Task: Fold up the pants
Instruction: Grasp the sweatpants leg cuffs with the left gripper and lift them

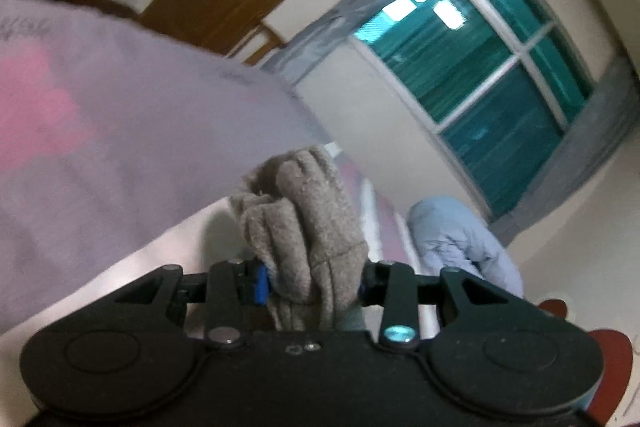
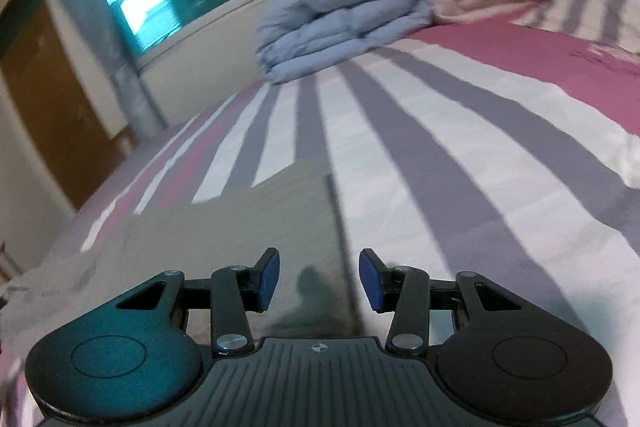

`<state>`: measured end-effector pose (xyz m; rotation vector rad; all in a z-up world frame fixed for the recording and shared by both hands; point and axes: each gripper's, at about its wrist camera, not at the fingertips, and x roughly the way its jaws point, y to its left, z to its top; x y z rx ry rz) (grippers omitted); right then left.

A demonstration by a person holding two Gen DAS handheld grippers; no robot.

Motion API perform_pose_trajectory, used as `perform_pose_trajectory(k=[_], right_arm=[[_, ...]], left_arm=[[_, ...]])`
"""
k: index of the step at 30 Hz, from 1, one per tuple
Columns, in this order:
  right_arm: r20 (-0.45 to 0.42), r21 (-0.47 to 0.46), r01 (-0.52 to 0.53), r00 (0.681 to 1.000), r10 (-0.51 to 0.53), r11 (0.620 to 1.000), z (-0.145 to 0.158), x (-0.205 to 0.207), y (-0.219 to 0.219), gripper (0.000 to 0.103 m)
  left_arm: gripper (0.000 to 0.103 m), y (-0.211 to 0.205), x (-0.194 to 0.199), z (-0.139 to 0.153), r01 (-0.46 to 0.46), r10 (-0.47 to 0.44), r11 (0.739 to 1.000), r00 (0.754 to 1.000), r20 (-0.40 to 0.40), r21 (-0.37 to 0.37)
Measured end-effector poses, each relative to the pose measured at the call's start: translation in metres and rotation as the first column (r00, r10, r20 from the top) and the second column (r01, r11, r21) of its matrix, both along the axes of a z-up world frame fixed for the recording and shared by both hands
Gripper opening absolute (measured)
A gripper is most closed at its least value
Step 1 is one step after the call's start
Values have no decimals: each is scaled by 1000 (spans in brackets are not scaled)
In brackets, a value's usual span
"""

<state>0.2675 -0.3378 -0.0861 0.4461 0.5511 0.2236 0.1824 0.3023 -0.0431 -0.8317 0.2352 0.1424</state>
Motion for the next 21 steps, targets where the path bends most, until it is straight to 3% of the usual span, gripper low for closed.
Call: perform_pose_trajectory(k=[4, 8, 13, 18, 21], right_arm=[[2, 64, 91, 996, -91, 994, 7, -8, -21, 44], [0, 62, 130, 991, -131, 990, 12, -11, -35, 44], [30, 57, 198, 979, -200, 979, 20, -21, -58, 44], [-3, 107, 278, 960, -279, 955, 19, -22, -93, 44], [55, 4, 290, 956, -289, 957, 26, -16, -103, 44]], left_arm=[[28, -41, 10, 41, 52, -57, 993, 997, 45, 108], [28, -105, 24, 66, 120, -134, 959, 990, 36, 255], [28, -185, 40, 71, 183, -198, 914, 980, 5, 363], [28, -253, 63, 69, 266, -278, 858, 960, -38, 439], [28, -290, 70, 62, 322, -328, 821, 942, -71, 472]])
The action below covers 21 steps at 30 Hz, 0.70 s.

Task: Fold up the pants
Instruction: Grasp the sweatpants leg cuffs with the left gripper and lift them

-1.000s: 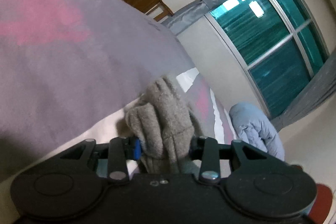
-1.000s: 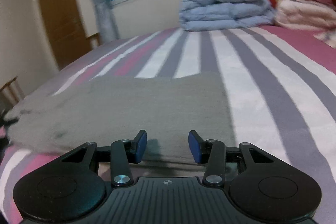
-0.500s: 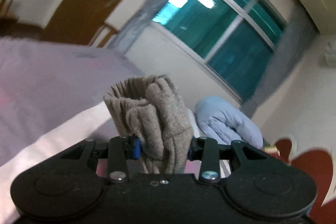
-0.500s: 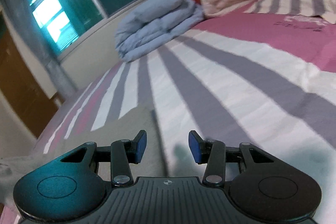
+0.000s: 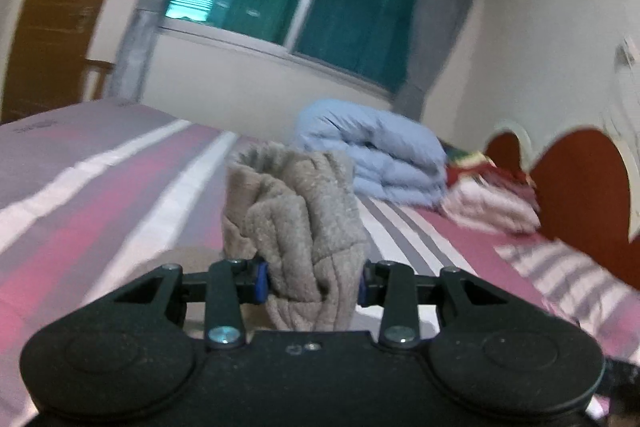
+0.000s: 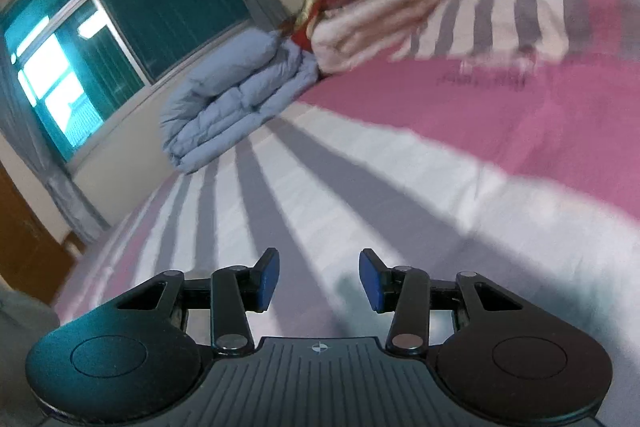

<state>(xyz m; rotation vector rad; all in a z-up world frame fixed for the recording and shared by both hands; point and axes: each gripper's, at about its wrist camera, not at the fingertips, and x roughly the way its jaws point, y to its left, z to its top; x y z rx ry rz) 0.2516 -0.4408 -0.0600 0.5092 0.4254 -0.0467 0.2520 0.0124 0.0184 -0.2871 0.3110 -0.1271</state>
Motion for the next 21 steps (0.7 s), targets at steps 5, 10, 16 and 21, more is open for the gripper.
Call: perform_pose_trajectory(k=[5, 10, 16, 21], right_arm=[[-16, -117, -27, 1000, 25, 993, -4, 7, -2, 44], [-53, -9, -25, 998, 25, 1000, -16, 16, -13, 45], [-58, 44, -21, 998, 24, 999, -18, 20, -20, 45], [-70, 83, -3, 998, 9, 997, -20, 24, -28, 45]], left_arm=[[28, -55, 2, -22, 57, -54, 993, 998, -33, 105], [28, -90, -1, -44, 96, -85, 976, 994, -61, 194], [28, -129, -3, -54, 136, -125, 953, 990, -57, 272], [31, -155, 5, -75, 188, -157, 913, 981, -115, 361]])
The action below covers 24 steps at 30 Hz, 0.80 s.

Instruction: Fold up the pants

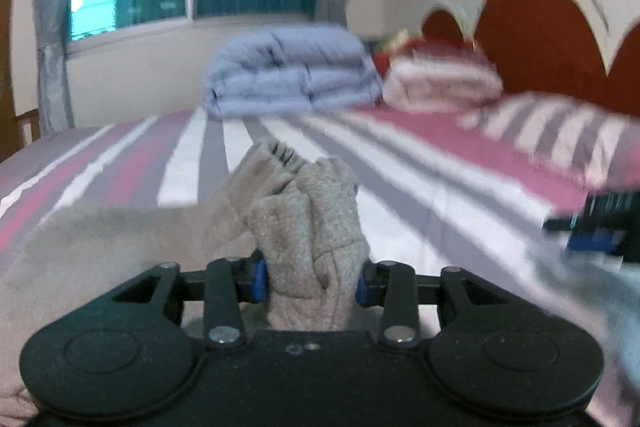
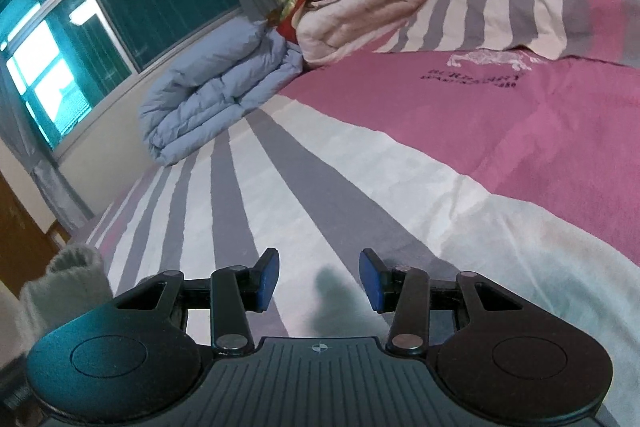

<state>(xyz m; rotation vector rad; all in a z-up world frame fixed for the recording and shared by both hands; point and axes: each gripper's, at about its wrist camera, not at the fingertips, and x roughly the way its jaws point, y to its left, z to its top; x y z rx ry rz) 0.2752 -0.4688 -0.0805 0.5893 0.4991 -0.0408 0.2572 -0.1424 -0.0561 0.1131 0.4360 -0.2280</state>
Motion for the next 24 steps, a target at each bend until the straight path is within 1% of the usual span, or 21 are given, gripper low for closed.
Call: perform_pose_trajectory(k=[1, 2, 3, 4, 5, 6, 7, 9, 12, 15, 16, 18, 20, 21, 22, 24], right_arm=[[-4, 5, 4, 1000, -4, 1000, 0, 0, -1, 45], [-8, 9, 8, 1000, -8, 1000, -1, 0, -2, 45], [-11, 10, 11, 1000, -11, 1000, -1, 0, -2, 45], [-13, 12, 12, 1000, -12, 1000, -1, -1, -3, 45], [-14, 12, 13, 1000, -13, 1000, -1, -1, -3, 45], [-14, 9, 15, 1000, -15, 1000, 0, -1, -3, 45], [-14, 7, 17, 1000, -17, 1000, 0, -2, -3, 45], [-19, 3, 22, 1000, -22, 1000, 0, -3, -3, 45], [-6, 0, 24, 1000, -24, 1000, 2, -7, -1, 45], [51, 20, -29, 998, 28, 999, 9, -13, 5, 45], [72, 13, -56, 996, 55, 998, 12, -16, 10, 45], [138, 38, -142, 981, 136, 989, 19, -22, 23, 45], [185, 79, -243, 957, 225, 967, 24, -27, 39, 45], [192, 100, -276, 948, 254, 956, 25, -28, 45, 45], [192, 120, -305, 941, 279, 945, 25, -28, 54, 45], [176, 114, -333, 934, 311, 936, 26, -28, 71, 45]], left_arm=[[42, -4, 0, -4, 9, -9, 1000, 1000, -2, 19], [56, -5, -5, -8, 37, -37, 999, 999, 7, 19], [83, -6, -7, -9, 88, -88, 996, 996, 2, -9], [90, -7, -10, -10, 128, -128, 991, 992, -10, -31], [89, -10, -13, -11, 142, -142, 990, 990, -12, -24], [85, -13, -16, -12, 134, -134, 991, 991, -2, 7], [81, -13, -19, -12, 123, -123, 992, 992, 5, 15], [80, -4, -28, -5, 125, -124, 991, 992, 30, -36], [81, 18, -47, 13, 108, -101, 993, 989, 111, -56], [83, 60, -70, 29, 32, -21, 998, 980, 199, -55], [86, 78, -76, 32, -3, 14, 999, 977, 214, -52], [88, 122, -87, 32, -79, 87, 996, 976, 198, -45], [87, 161, -95, 27, -183, 185, 983, 968, 168, -26], [86, 182, -98, 23, -245, 246, 969, 959, 143, -23], [86, 200, -100, 20, -293, 296, 955, 947, 122, -37], [86, 235, -108, 15, -389, 397, 916, 913, 94, -94]])
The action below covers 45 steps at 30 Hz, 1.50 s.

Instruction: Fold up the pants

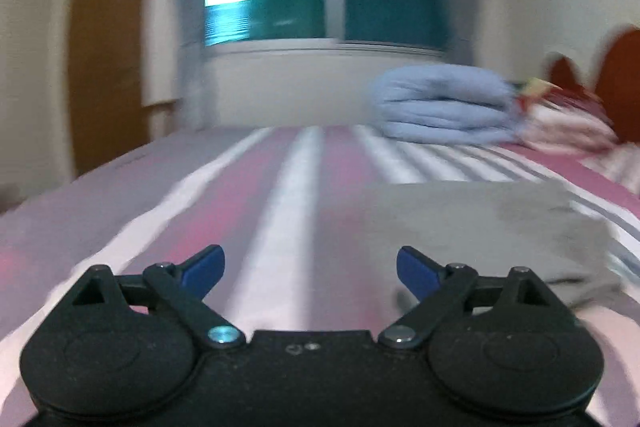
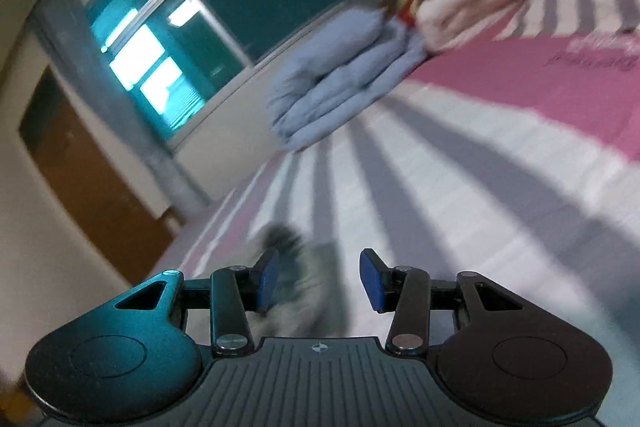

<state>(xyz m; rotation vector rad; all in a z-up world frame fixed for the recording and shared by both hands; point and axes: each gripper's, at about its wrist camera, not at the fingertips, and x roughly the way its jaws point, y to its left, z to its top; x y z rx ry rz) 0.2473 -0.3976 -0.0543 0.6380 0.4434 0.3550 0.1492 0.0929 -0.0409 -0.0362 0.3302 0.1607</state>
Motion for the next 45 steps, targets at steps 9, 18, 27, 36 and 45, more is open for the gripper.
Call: perform_pose_trajectory(k=[9, 18, 27, 36, 45], right_arm=[[-54, -87, -183, 982, 179, 979, -11, 6, 69, 45], [-61, -98, -170, 984, 164, 981, -22, 38, 90, 45], [32, 34, -68, 997, 67, 997, -13, 25, 69, 18], [-108, 32, -3, 994, 7, 999, -37, 41, 58, 18], [-90, 152, 8, 996, 6, 988, -28, 20, 34, 63]], left_arm=[[92, 77, -20, -18, -187, 188, 951, 982, -20, -248], [92, 100, -8, -35, -193, 178, 919, 981, -77, -343], [92, 112, -11, -41, -218, 201, 907, 976, -83, -360], [92, 120, -9, -44, -245, 223, 889, 969, -102, -387], [93, 123, -10, -46, -259, 234, 878, 966, -112, -403]])
